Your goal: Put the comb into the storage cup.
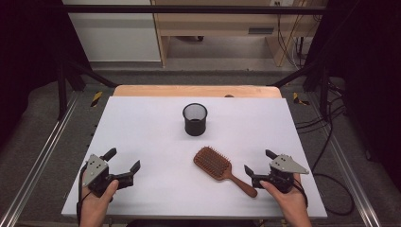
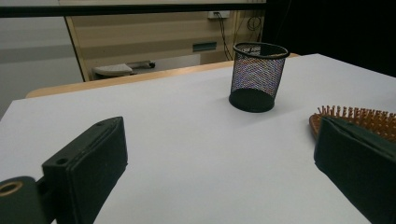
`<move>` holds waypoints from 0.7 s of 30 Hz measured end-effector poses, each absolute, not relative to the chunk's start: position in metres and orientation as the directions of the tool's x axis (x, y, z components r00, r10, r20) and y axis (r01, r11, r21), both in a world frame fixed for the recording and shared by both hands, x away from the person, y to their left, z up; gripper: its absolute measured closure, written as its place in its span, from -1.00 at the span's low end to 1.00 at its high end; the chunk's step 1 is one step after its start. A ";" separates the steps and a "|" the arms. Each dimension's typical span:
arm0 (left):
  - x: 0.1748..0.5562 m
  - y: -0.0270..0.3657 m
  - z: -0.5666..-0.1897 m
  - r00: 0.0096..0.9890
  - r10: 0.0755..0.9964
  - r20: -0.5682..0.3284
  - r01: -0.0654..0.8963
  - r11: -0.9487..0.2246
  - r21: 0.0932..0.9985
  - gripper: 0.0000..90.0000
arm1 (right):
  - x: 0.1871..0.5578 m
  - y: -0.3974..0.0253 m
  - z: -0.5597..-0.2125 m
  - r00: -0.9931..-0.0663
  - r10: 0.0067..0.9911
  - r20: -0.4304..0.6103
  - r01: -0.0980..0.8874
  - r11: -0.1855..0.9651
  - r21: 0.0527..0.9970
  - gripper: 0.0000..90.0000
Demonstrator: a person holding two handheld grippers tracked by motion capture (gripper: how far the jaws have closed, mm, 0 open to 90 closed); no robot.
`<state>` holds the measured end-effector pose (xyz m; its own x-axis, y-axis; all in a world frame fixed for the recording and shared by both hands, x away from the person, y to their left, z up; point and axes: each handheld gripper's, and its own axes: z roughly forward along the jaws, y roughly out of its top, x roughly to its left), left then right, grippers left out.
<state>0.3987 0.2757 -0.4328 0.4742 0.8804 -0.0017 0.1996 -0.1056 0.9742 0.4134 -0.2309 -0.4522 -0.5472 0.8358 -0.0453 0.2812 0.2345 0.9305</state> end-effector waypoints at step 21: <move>0.400 0.274 -0.436 0.490 0.872 0.009 0.202 -0.124 0.971 -0.93 | 0.414 -0.218 -0.452 -0.608 0.793 -0.038 0.358 0.317 0.878 -0.81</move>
<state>0.3998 0.2736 -0.4360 0.4902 0.8716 0.0093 0.2023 -0.1242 0.9714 0.4140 -0.2179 -0.4523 -0.6080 0.7930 -0.0383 0.3578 0.3167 0.8785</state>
